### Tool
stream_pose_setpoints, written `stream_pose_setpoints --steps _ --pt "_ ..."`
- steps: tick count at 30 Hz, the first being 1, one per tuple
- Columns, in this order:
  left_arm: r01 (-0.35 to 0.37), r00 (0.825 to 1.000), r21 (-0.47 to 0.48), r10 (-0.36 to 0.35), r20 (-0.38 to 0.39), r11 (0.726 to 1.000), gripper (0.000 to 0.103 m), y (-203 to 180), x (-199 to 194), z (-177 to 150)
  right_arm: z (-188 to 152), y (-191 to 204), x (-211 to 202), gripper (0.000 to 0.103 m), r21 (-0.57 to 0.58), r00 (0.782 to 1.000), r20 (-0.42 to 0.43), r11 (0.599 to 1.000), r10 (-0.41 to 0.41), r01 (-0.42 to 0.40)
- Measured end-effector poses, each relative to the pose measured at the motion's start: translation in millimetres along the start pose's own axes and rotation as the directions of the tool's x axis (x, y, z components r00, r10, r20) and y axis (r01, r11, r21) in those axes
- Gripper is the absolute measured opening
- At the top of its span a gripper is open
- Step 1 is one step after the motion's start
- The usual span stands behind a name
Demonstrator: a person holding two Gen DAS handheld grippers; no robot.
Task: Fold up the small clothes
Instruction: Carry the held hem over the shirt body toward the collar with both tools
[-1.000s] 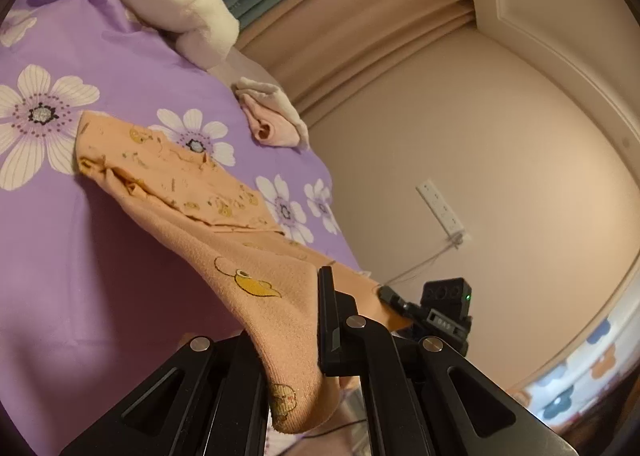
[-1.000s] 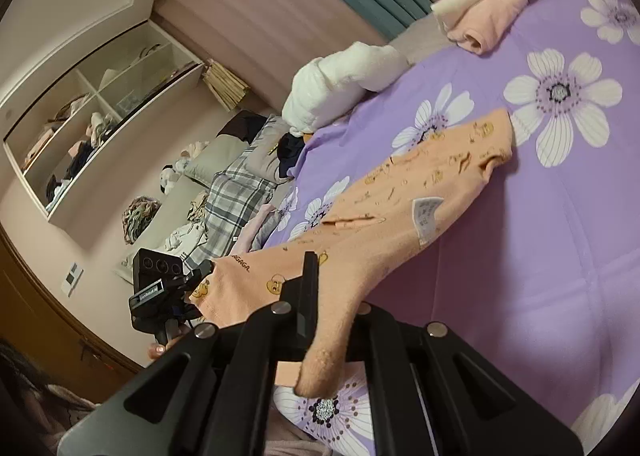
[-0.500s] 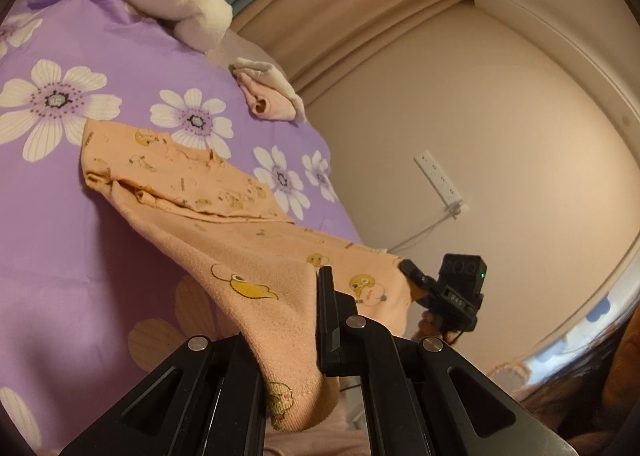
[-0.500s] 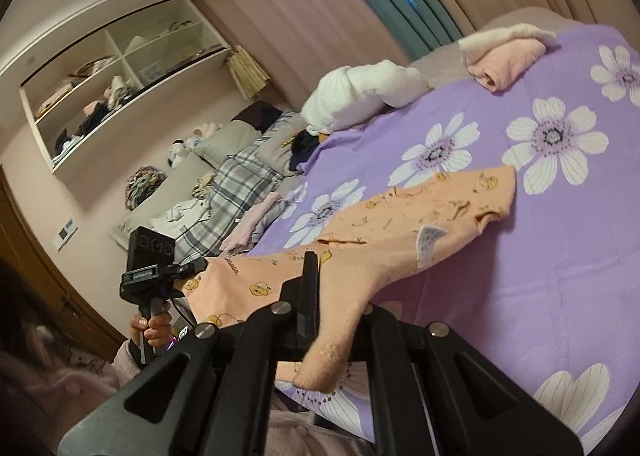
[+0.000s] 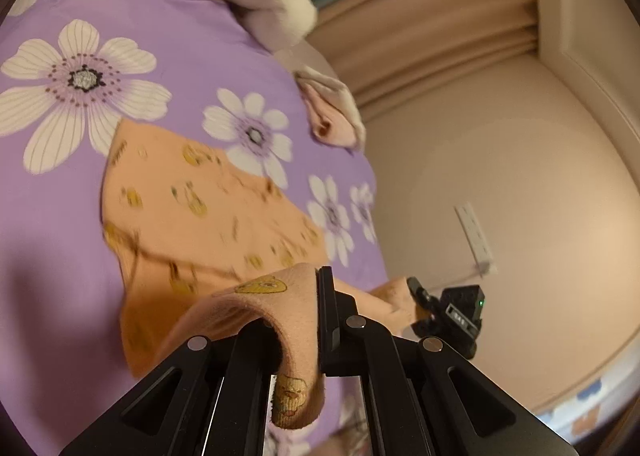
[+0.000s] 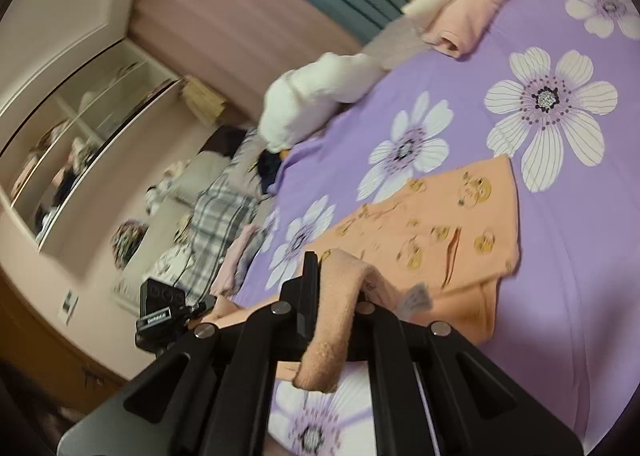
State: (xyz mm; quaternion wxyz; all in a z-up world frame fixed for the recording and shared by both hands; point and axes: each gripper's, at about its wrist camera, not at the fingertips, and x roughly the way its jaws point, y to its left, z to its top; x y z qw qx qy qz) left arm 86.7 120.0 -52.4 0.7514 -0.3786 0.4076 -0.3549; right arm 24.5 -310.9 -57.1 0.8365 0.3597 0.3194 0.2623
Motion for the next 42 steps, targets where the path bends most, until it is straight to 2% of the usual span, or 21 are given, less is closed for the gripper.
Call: stream_pose_setpoints --steps 5,15,20,24,26,27,28,29,31,33,34,35,36,38,40,42 --pt "-0.035 0.999 -0.053 0.035 0.001 0.998 0.0 20 23 37 33 -25 36 0.007 0.058 0.999 -0.008 0.997 -0.044 0.045" --pt "-0.132 0.99 -0.127 0.124 -0.068 0.983 0.0 59 74 82 73 -80 96 0.007 0.191 0.988 -0.071 0.97 -0.136 0.147" --pt "-0.173 0.981 -0.186 0.153 -0.119 0.967 0.0 81 95 94 81 -102 120 0.007 0.235 0.966 -0.157 0.942 -0.207 0.24" --pt "-0.21 0.969 -0.265 0.165 -0.183 0.941 0.0 102 112 99 87 -118 140 0.007 0.276 0.943 -0.24 0.915 -0.23 0.293" --pt "-0.219 0.966 -0.341 0.153 -0.209 0.914 0.0 116 119 101 90 -129 146 0.011 0.331 0.936 -0.274 0.892 -0.22 0.307" --pt "-0.209 0.969 -0.404 0.132 -0.211 0.89 0.0 126 120 102 91 -136 148 0.018 0.373 0.935 -0.29 0.875 -0.206 0.309" --pt "-0.196 0.972 -0.449 0.113 -0.205 0.872 0.012 132 119 102 92 -140 149 0.028 0.4 0.935 -0.296 0.864 -0.194 0.306" --pt "-0.168 0.978 -0.498 0.081 -0.191 0.851 0.034 138 118 102 94 -148 149 0.032 0.45 0.941 -0.292 0.843 -0.172 0.294" --pt "-0.062 0.993 -0.597 -0.011 -0.119 0.8 0.057 150 115 104 95 -153 149 0.036 0.502 0.948 -0.285 0.82 -0.143 0.275" --pt "-0.026 0.998 -0.623 -0.016 -0.061 0.781 0.058 153 110 110 100 -163 142 0.04 0.577 0.971 -0.219 0.79 -0.094 0.207" --pt "-0.018 0.999 -0.621 -0.005 -0.036 0.784 0.058 152 107 114 103 -165 139 0.044 0.595 0.978 -0.188 0.783 -0.085 0.182" --pt "-0.003 1.0 -0.618 -0.001 -0.005 0.786 0.058 152 104 118 108 -169 132 0.045 0.622 0.991 -0.112 0.772 -0.077 0.13" --pt "0.023 0.999 -0.622 -0.001 0.035 0.783 0.059 152 101 122 113 -171 127 0.048 0.625 0.995 -0.063 0.774 -0.081 0.103" --pt "0.05 0.996 -0.626 0.01 0.092 0.778 0.069 151 93 127 120 -171 119 0.049 0.609 0.993 -0.017 0.786 -0.115 0.102" --pt "0.0 0.996 -0.592 0.051 0.068 0.806 0.069 144 89 131 122 -167 111 0.049 0.582 0.985 -0.03 0.798 -0.173 0.157" --pt "-0.064 0.996 -0.53 0.086 0.017 0.845 0.069 134 88 129 121 -156 102 0.049 0.512 0.982 -0.047 0.839 -0.185 0.183"
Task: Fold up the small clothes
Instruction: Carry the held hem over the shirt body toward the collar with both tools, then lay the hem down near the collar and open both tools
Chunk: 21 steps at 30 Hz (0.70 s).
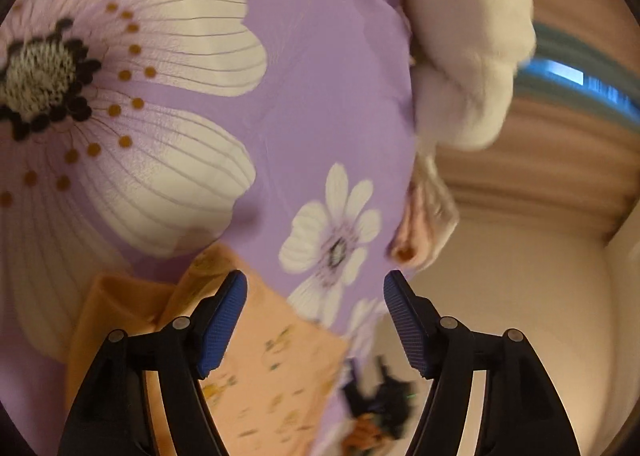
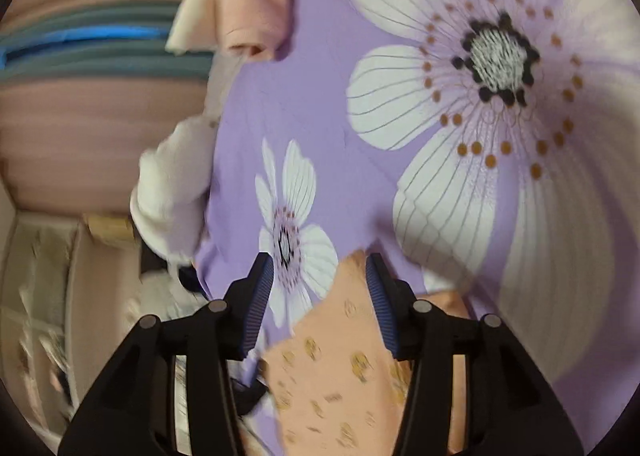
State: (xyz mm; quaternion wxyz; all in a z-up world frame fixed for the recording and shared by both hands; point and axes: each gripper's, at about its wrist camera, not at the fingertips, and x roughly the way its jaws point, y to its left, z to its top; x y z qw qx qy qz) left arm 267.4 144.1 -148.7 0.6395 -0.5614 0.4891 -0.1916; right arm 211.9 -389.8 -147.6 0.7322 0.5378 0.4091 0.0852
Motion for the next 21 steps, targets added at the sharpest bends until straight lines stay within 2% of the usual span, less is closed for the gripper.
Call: stream_pose_setpoints --steps 2,6,9,11,13,15,17,21 --pt "-0.074 0.997 0.089 0.075 -0.016 0.993 0.069 -5 -5 -11 -12 10 -15 0.049 -0.126 0.999 0.005 0.991 -0.042 0.042" --pt "-0.161 0.985 0.277 0.17 -0.007 0.947 0.069 -15 -16 -45 -45 20 -39 0.049 -0.34 0.992 0.008 0.933 -0.123 0.119" --pt "-0.191 0.976 0.403 0.217 -0.017 0.895 0.069 -20 -24 -79 -78 18 -58 0.048 -0.448 0.988 0.0 0.883 -0.157 0.141" --pt "-0.226 0.964 0.487 0.267 -0.016 0.844 0.069 -21 -28 -107 -101 13 -72 0.046 -0.505 0.982 -0.001 0.848 -0.188 0.162" --pt "-0.253 0.952 0.552 0.305 -0.002 0.795 0.069 -22 -29 -131 -120 7 -72 0.038 -0.541 0.972 -0.001 0.818 -0.235 0.197" --pt "-0.272 0.942 0.6 0.335 0.007 0.752 0.069 -19 -30 -152 -142 1 -77 0.033 -0.584 0.959 0.009 0.777 -0.284 0.236" --pt "-0.29 0.933 0.637 0.358 0.023 0.714 0.069 -14 -33 -171 -157 -1 -79 0.032 -0.603 0.95 0.022 0.754 -0.312 0.261" --pt "-0.322 0.916 0.663 0.399 0.037 0.676 0.069 -5 -25 -186 -170 1 -71 0.032 -0.655 0.941 0.049 0.701 -0.334 0.283"
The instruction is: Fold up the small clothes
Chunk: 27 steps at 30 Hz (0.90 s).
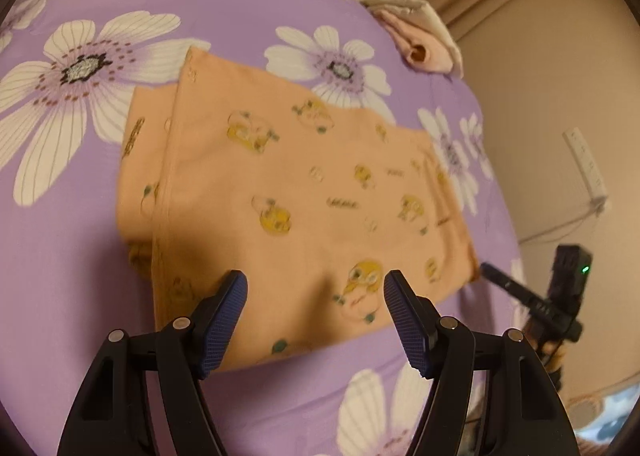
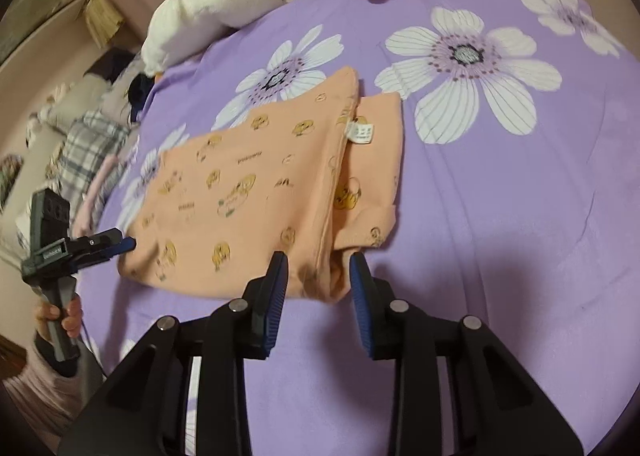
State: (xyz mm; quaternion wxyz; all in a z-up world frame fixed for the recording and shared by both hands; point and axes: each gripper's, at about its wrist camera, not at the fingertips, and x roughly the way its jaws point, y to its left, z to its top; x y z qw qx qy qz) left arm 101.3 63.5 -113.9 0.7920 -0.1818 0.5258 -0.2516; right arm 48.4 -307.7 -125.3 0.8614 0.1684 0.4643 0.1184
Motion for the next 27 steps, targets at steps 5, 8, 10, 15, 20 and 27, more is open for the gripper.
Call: stream_pose_setpoints --steps 5,8,10,15,20,27 --pt "-0.027 0.999 -0.026 0.026 -0.018 0.999 0.069 8 11 -9 4 2 23 0.021 -0.039 0.999 -0.042 0.999 -0.029 0.028" --pt "-0.031 0.999 -0.025 0.031 -0.018 0.999 0.069 4 13 -9 -1 8 23 0.011 -0.078 0.999 -0.052 0.997 -0.01 0.006" --pt "-0.034 0.999 -0.024 0.033 -0.024 0.999 0.069 4 12 -8 -4 9 19 0.008 -0.085 0.999 -0.052 0.996 -0.012 0.007" --pt "-0.043 0.998 -0.005 0.042 -0.036 0.999 0.069 4 12 -10 -6 -15 -6 0.007 -0.021 1.0 -0.017 1.0 -0.002 0.001" --pt "-0.053 0.998 0.008 0.053 -0.035 0.999 0.069 3 13 -12 -17 -30 9 0.003 -0.025 0.988 -0.089 0.992 -0.127 0.125" --pt "-0.107 0.994 0.054 0.109 -0.032 0.993 0.069 -8 8 -21 -5 -2 -17 0.009 -0.093 0.998 0.018 0.993 -0.066 0.068"
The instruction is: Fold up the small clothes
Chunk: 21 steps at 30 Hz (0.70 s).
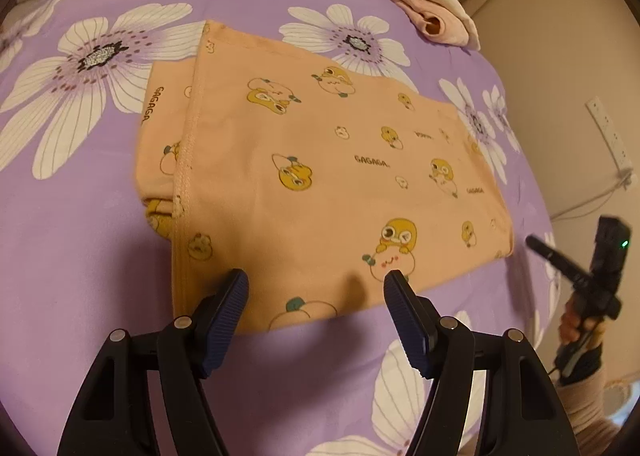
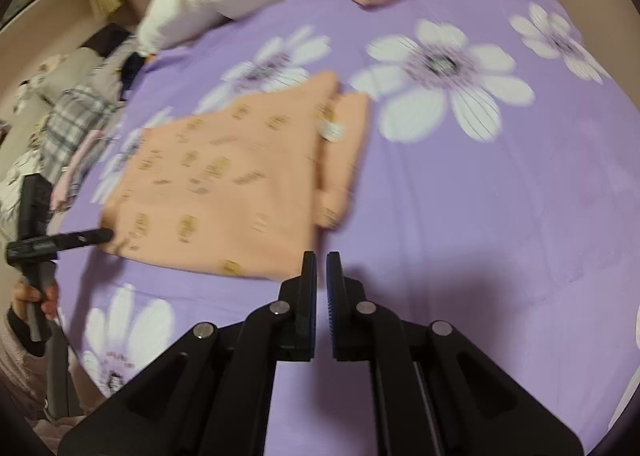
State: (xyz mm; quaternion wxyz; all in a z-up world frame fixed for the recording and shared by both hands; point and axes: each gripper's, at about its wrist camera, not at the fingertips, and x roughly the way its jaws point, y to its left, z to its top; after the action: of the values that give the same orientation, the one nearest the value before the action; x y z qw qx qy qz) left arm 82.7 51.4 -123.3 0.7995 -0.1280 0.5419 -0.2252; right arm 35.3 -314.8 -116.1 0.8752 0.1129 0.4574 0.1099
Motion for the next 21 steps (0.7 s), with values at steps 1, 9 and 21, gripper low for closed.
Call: stream_pose_setpoints --steps 1,9,21 --pt "-0.003 1.0 -0.001 0.003 -0.001 1.0 0.069 -1 1 -2 3 3 0 0.011 -0.008 1.0 0.005 1.0 0.01 -0.01" --pt "-0.01 1.0 0.012 0.01 0.01 1.0 0.069 -5 2 -13 22 47 37 0.019 -0.048 0.997 -0.021 0.996 0.077 -0.078" --pt "0.056 0.998 -0.051 -0.055 0.018 0.997 0.069 6 -3 -19 0 14 49 0.016 0.039 0.994 -0.094 0.998 -0.049 0.053"
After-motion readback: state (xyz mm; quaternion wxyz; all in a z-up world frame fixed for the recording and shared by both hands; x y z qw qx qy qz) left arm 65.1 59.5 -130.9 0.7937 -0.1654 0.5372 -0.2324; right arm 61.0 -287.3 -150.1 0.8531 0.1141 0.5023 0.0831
